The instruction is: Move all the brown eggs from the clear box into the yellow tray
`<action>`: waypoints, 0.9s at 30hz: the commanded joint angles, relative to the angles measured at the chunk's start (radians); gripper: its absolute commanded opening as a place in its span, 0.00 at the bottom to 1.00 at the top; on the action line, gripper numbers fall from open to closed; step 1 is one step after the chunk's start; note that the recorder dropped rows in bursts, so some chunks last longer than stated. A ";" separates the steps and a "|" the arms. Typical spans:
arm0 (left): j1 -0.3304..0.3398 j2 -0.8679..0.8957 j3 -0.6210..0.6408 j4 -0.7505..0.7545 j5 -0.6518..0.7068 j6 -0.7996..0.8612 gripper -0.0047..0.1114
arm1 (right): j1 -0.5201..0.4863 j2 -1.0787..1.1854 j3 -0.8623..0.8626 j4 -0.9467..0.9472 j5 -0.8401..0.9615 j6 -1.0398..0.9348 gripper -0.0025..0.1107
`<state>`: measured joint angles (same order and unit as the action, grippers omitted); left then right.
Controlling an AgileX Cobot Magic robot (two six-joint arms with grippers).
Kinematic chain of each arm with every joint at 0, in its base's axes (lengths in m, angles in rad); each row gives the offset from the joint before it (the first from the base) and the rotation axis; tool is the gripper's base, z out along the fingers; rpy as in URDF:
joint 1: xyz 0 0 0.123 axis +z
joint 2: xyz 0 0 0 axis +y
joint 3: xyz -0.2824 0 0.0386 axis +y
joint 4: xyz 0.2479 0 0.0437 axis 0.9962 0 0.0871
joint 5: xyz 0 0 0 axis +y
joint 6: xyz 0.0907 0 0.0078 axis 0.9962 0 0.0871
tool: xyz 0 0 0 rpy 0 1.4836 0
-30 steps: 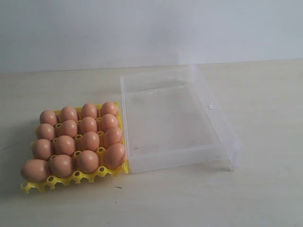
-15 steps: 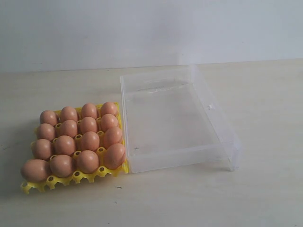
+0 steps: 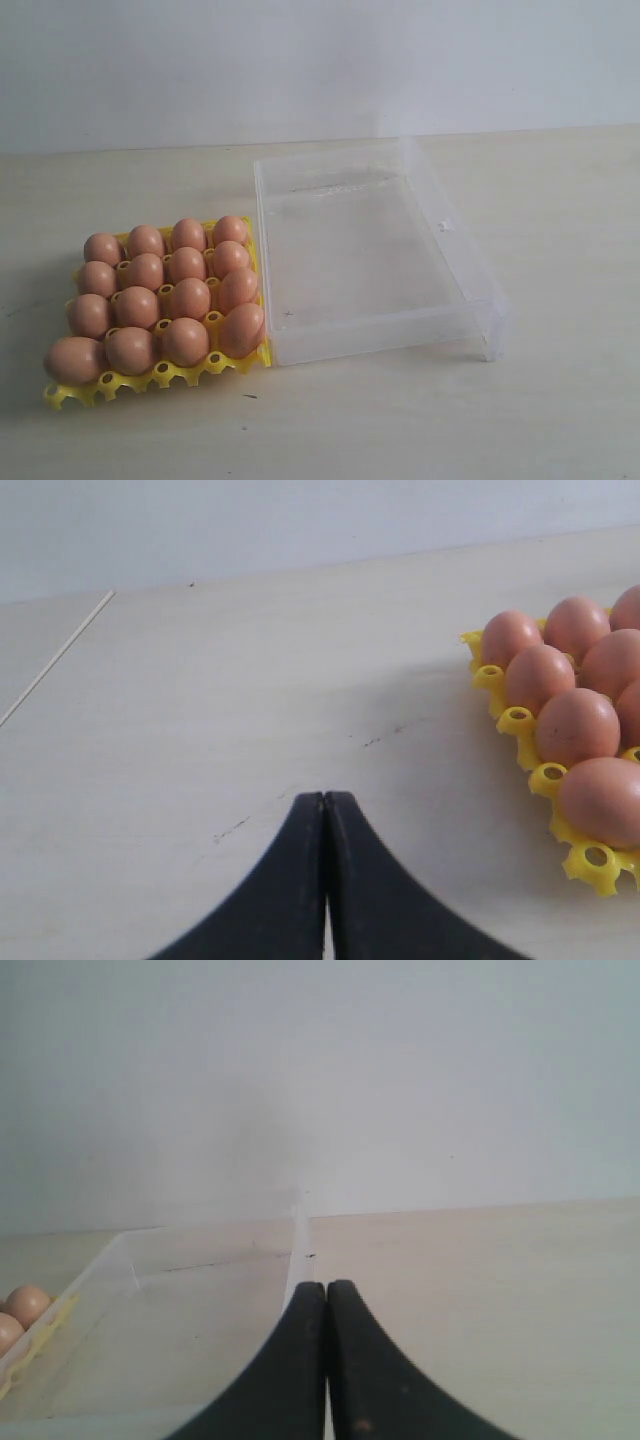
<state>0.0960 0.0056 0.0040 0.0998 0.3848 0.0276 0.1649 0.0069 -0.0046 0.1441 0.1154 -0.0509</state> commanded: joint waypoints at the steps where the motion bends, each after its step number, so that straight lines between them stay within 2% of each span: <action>1: -0.006 -0.006 -0.004 0.001 -0.008 -0.005 0.04 | -0.005 -0.007 0.005 -0.016 -0.014 -0.005 0.02; 27: -0.006 -0.006 -0.004 0.001 -0.008 -0.005 0.04 | -0.005 -0.007 0.005 -0.047 -0.014 0.025 0.02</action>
<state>0.0960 0.0056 0.0040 0.0998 0.3848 0.0276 0.1649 0.0069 -0.0046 0.1040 0.1154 -0.0233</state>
